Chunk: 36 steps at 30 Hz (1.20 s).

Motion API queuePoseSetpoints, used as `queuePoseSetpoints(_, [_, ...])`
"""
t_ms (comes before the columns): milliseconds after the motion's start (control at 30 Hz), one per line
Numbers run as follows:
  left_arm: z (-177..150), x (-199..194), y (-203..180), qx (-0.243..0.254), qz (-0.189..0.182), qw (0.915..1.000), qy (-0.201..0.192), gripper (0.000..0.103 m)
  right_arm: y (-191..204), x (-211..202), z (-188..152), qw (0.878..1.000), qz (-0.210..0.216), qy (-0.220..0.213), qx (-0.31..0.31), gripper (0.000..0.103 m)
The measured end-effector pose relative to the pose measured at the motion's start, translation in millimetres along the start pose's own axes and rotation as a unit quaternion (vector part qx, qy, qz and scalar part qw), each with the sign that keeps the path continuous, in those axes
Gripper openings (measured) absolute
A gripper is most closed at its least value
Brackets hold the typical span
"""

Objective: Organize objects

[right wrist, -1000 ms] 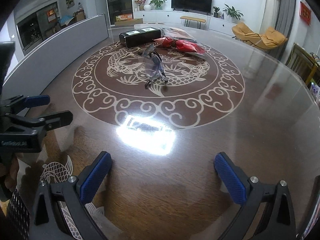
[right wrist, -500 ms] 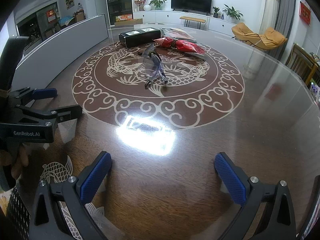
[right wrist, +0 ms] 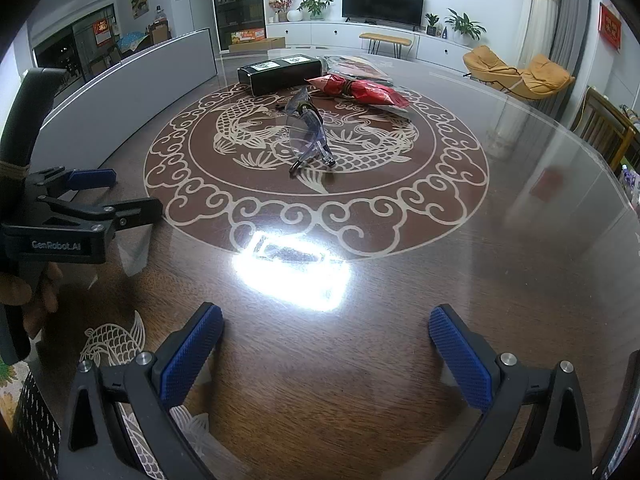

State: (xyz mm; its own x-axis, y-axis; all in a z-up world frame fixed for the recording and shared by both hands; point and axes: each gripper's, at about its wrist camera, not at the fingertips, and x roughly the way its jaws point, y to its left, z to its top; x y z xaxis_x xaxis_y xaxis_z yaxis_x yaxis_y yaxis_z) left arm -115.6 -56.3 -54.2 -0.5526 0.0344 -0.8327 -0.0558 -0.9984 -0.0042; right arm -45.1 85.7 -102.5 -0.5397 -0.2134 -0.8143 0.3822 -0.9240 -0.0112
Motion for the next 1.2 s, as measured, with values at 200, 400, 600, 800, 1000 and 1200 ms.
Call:
queuePoseSetpoints(200, [-2, 0, 4, 0.001, -0.001, 0.9999, -0.013, 0.103, 0, 0, 0, 1.0, 0.0, 0.0, 0.0, 0.103])
queuePoseSetpoints(400, [-2, -1, 4, 0.001, -0.002, 0.9999, -0.016, 0.103, 0, 0, 0, 1.0, 0.0, 0.0, 0.0, 0.103])
queuePoseSetpoints(600, [-3, -1, 4, 0.001, -0.002, 0.9999, -0.016, 0.103, -1, -3, 0, 1.0, 0.0, 0.005, 0.001, 0.103])
queuePoseSetpoints(800, [-3, -1, 4, 0.001, -0.002, 0.9999, -0.016, 0.103, -10, -15, 39, 0.999, -0.003, -0.023, 0.023, 0.103])
queuePoseSetpoints(1000, [-2, -1, 4, 0.001, -0.002, 0.9999, -0.016, 0.103, 27, 40, 114, 0.999, 0.023, 0.005, -0.035, 0.103])
queuePoseSetpoints(1200, [-3, -1, 4, 0.001, -0.003, 0.9999, -0.016, 0.103, 46, 78, 127, 0.997, 0.046, 0.021, -0.059, 0.051])
